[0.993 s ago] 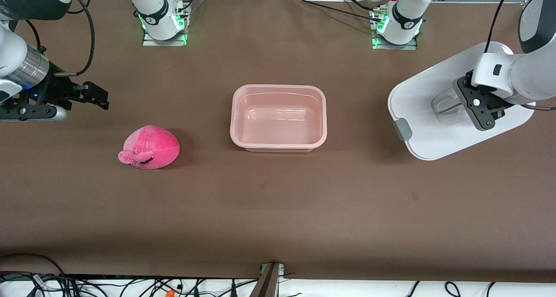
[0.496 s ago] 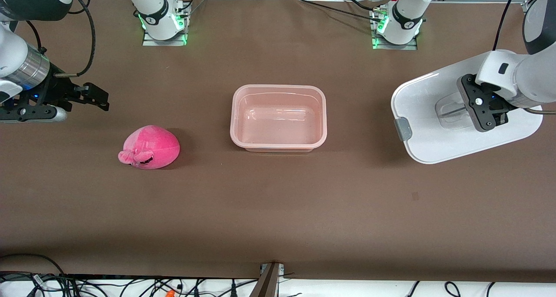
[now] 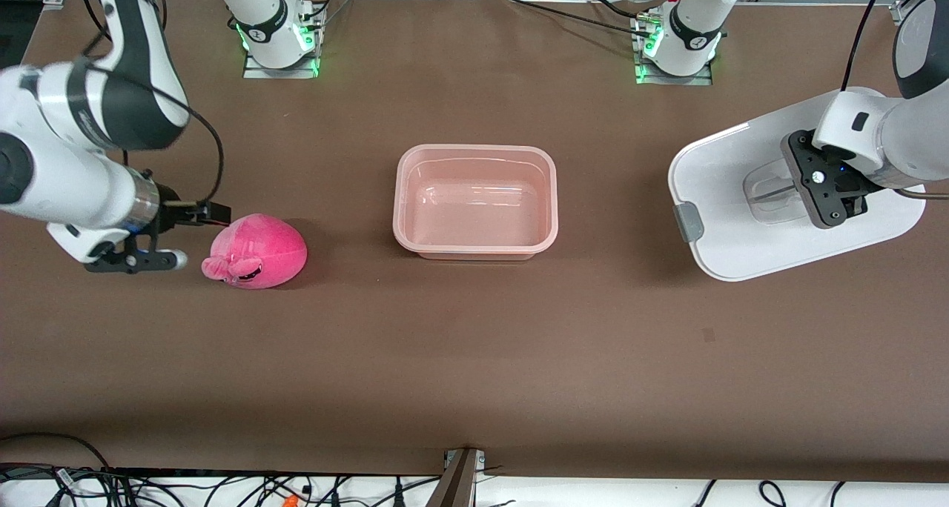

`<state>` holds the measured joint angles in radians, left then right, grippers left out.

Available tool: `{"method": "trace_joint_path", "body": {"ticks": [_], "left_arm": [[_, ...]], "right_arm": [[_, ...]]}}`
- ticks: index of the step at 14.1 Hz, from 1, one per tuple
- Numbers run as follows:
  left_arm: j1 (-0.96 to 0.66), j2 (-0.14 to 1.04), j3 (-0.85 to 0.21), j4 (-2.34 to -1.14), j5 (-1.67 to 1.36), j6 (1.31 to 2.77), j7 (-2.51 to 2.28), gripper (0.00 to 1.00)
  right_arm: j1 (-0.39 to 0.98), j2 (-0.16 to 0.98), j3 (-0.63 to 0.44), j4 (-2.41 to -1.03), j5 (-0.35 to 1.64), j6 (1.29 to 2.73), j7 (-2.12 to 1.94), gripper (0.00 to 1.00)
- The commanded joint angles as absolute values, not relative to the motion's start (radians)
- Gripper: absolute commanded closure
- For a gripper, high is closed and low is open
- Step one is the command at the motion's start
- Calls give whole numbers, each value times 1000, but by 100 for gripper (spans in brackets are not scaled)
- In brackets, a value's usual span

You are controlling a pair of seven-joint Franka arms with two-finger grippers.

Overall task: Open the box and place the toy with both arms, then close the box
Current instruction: 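Lift the white lid with the left gripper and set it beside the box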

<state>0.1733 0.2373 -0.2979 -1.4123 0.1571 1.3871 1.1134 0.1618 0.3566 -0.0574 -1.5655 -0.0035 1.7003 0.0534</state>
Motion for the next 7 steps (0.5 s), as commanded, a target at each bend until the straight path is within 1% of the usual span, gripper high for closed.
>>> {"method": "trace_joint_path", "body": {"ticks": [1, 4, 7], "left_arm": [[175, 253, -307, -1370, 176, 1355, 1140, 100], [179, 253, -307, -1370, 176, 1355, 1140, 100], [179, 253, -307, -1370, 175, 1353, 1138, 100]], "right_arm": [[156, 391, -58, -1569, 9, 1735, 14, 0], [155, 383, -60, -1641, 11, 1795, 15, 0], [155, 371, -64, -1756, 54, 1908, 15, 0]]}}
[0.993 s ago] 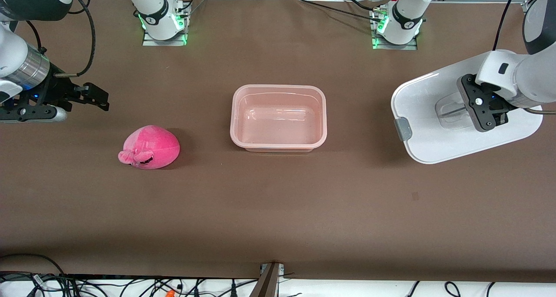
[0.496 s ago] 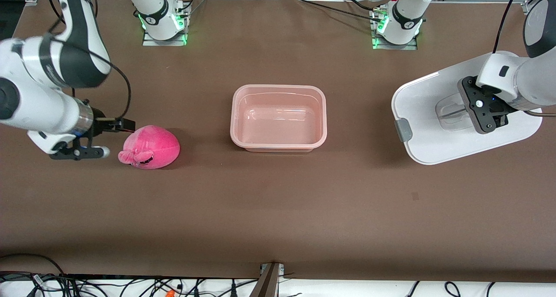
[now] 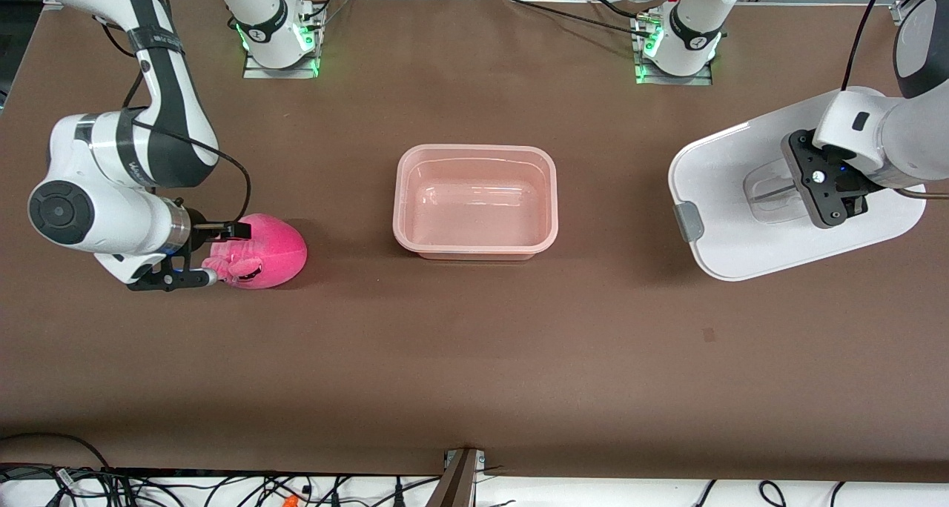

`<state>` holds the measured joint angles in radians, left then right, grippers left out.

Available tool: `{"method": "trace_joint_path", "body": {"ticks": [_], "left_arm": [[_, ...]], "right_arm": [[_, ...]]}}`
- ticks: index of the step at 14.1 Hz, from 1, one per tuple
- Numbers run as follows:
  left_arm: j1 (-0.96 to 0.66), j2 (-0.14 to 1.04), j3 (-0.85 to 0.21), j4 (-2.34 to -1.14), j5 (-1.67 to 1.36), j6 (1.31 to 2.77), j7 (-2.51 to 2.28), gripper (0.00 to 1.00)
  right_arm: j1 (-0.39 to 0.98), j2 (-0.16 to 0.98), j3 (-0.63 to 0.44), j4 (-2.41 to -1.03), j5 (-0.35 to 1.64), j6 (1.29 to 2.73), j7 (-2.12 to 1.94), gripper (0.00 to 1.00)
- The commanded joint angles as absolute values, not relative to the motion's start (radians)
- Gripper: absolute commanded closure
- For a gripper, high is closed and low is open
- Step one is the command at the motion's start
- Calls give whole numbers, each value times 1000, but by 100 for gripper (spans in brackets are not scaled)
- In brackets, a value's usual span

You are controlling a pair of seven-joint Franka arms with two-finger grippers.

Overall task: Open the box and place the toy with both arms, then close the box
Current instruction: 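Lower the right gripper onto the pink plush toy and grasp it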

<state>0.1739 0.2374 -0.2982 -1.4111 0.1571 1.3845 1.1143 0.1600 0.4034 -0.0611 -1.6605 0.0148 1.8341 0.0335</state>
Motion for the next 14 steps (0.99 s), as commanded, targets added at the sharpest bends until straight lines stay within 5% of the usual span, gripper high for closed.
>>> {"method": "trace_joint_path", "body": {"ticks": [1, 8, 10, 14], "left_arm": [[179, 255, -307, -1370, 175, 1353, 1140, 100], [183, 255, -307, -1370, 173, 1339, 1138, 100], [179, 255, -307, -1371, 173, 1339, 1138, 100], [181, 255, -307, -1371, 173, 1338, 1138, 100]], "right_arm": [[155, 368, -66, -1776, 58, 1930, 14, 0], [155, 397, -64, -1836, 58, 2084, 14, 2], [155, 402, -64, -1859, 58, 2124, 12, 11], [153, 393, -66, -1853, 58, 2114, -47, 81]]}}
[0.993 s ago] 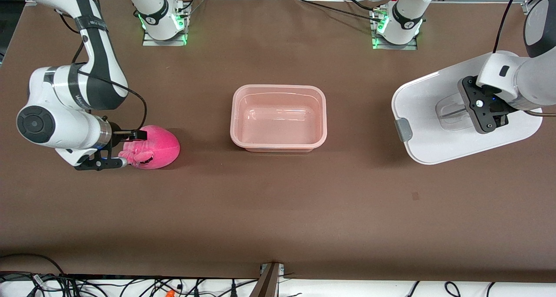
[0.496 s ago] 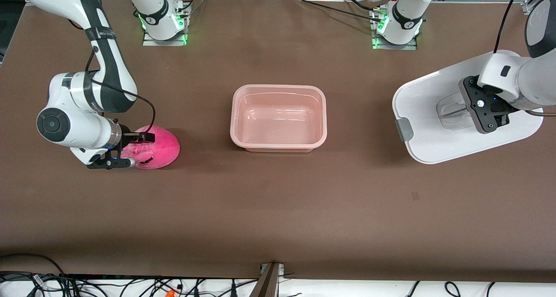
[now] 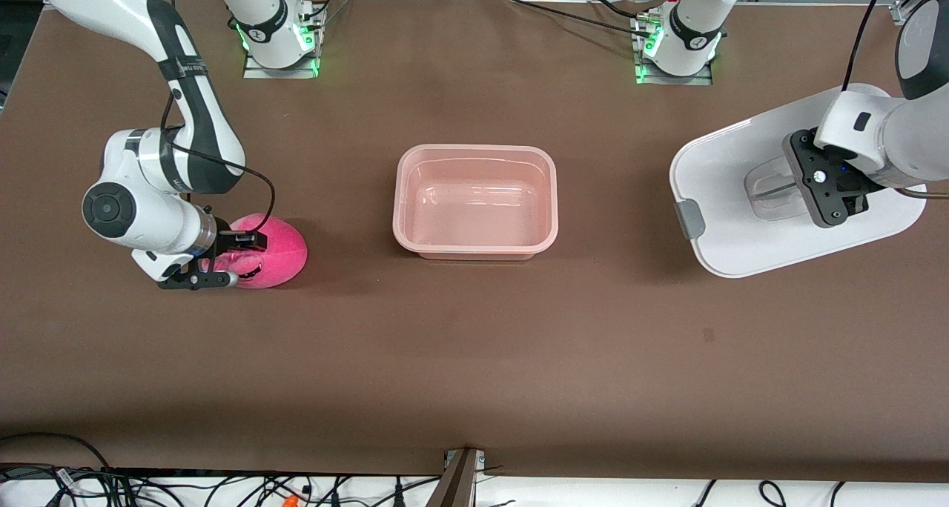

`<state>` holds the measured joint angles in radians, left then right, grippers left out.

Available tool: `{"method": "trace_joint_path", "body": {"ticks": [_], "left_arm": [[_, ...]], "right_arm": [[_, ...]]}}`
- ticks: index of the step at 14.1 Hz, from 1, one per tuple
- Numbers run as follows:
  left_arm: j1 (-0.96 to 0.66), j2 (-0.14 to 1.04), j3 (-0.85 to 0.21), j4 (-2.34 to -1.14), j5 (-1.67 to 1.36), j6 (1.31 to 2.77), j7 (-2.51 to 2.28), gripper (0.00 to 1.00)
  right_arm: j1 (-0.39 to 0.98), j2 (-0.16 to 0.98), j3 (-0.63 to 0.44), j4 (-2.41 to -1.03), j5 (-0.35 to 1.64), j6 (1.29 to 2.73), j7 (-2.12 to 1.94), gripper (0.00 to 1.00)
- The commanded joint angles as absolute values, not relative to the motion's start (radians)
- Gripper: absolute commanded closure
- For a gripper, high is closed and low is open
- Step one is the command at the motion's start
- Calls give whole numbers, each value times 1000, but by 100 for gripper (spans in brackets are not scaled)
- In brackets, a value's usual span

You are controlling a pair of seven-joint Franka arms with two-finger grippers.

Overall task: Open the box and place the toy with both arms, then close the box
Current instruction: 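Lower the right gripper onto the pink plush toy and grasp it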

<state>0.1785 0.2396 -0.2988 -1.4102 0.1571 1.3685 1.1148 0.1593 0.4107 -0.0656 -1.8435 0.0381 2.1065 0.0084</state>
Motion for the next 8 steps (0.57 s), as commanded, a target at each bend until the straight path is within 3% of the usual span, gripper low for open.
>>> {"method": "trace_joint_path", "body": {"ticks": [1, 8], "left_arm": [[181, 255, -307, -1370, 173, 1338, 1138, 100], [179, 255, -307, -1370, 173, 1338, 1137, 100]], "right_arm": [[153, 391, -67, -1850, 58, 2112, -69, 99], [155, 385, -74, -1815, 48, 2111, -253, 100]]}}
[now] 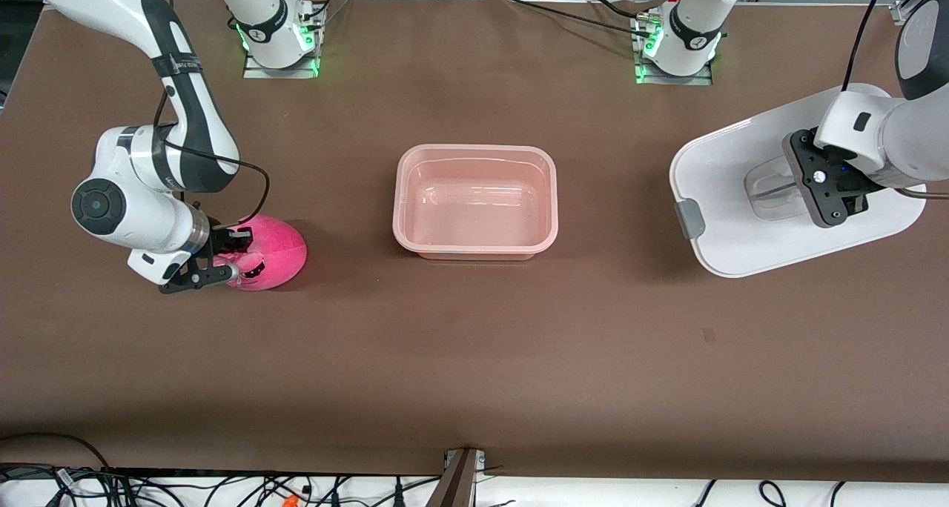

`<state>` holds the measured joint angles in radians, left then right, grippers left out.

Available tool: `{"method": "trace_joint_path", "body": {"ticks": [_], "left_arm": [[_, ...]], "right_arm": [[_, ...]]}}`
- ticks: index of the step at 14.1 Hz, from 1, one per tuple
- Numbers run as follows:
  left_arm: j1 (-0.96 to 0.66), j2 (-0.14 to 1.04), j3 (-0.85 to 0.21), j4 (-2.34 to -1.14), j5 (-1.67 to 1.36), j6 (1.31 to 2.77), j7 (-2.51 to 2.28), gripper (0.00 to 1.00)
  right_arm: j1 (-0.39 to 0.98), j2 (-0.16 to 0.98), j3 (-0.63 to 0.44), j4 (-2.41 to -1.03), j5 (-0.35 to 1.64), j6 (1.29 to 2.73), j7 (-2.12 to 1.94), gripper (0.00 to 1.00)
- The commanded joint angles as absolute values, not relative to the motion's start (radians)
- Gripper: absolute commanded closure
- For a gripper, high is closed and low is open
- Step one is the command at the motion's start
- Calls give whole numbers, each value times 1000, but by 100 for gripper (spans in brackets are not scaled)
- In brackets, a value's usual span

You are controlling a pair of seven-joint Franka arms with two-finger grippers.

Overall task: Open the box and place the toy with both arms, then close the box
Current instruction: 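Lower the right gripper onto the pink plush toy and grasp it, then carry the pink toy with the right gripper into the pink box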

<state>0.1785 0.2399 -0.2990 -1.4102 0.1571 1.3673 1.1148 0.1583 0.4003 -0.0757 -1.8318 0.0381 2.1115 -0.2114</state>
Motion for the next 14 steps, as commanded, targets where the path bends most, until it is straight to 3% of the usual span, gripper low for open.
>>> {"method": "trace_joint_path", "body": {"ticks": [1, 7, 14], "left_arm": [[179, 255, -307, -1371, 172, 1338, 1137, 100], [176, 255, -307, -1371, 172, 1336, 1137, 100], [173, 255, -307, -1370, 172, 1327, 1135, 100]], "right_arm": [[156, 376, -71, -1803, 45, 2096, -259, 100], [245, 382, -46, -1547, 40, 1800, -400, 100], [541, 387, -35, -1356, 34, 1654, -572, 100]]}}
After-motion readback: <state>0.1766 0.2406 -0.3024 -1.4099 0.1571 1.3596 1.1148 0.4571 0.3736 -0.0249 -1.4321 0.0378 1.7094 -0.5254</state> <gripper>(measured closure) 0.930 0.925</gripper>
